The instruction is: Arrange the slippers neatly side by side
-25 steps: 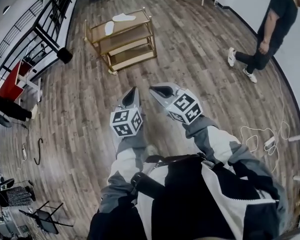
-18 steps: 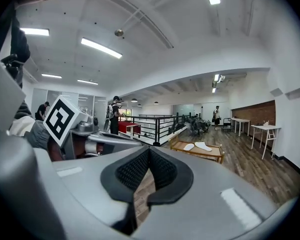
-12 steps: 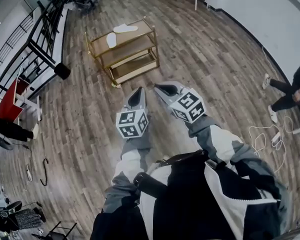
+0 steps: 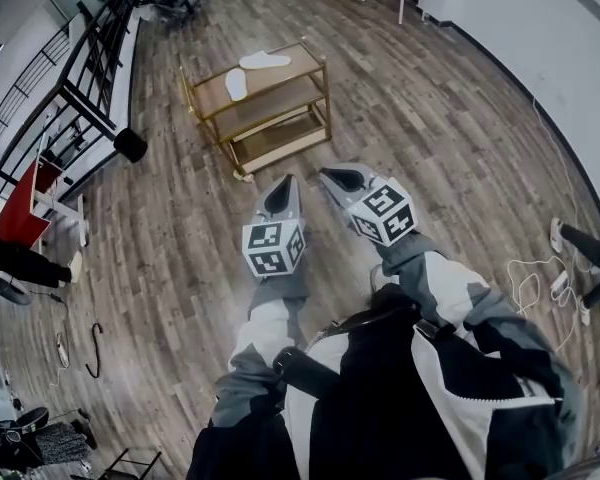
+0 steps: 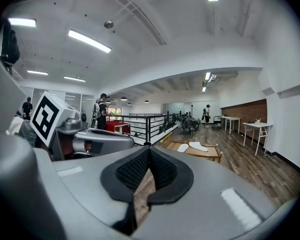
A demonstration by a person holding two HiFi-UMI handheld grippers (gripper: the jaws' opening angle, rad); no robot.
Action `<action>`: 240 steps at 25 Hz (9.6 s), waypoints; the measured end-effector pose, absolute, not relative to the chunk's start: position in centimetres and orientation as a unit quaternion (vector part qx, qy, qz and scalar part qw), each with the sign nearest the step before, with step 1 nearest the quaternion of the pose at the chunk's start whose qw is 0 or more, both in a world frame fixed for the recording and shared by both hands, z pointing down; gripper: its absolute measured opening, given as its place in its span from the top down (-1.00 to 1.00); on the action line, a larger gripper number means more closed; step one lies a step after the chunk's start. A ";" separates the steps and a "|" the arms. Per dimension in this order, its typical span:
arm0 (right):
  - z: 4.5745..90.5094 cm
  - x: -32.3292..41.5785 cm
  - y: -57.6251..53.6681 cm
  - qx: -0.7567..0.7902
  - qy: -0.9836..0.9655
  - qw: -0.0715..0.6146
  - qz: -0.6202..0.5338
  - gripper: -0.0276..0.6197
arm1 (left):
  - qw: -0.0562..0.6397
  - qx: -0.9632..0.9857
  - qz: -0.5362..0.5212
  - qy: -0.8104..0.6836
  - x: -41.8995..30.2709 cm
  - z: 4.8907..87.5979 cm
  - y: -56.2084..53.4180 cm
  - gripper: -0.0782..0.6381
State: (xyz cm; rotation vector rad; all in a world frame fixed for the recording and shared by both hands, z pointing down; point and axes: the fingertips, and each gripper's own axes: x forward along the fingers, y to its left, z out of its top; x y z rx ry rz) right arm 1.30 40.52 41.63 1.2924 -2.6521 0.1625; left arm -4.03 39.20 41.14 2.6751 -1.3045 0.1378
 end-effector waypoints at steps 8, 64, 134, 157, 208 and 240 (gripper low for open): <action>42.5 1.9 34.8 0.407 -0.907 0.087 0.060 0.90 | 0.077 0.885 0.061 -0.455 -3.0 42.4 34.4 0.77; 41.8 2.8 -10.7 0.405 -0.907 0.102 0.055 0.90 | 0.071 0.869 0.071 -0.485 -5.7 41.6 -12.5 0.77; 47.5 1.3 -40.4 0.287 -0.941 0.167 0.068 0.90 | 0.229 0.763 0.298 -0.526 -11.2 66.6 -39.7 0.33; 49.8 5.3 -37.8 0.273 -0.939 0.199 0.058 0.90 | 0.317 0.701 0.378 -0.515 -13.0 77.7 -41.2 0.70; 47.5 -7.7 -38.3 0.201 -0.968 0.148 0.035 0.90 | 0.241 0.721 0.139 -0.634 -23.7 59.2 -38.6 0.70; 49.3 -2.7 -38.4 0.291 -0.932 0.211 0.041 0.90 | 0.329 0.668 0.283 -0.605 -27.8 73.8 -42.8 0.36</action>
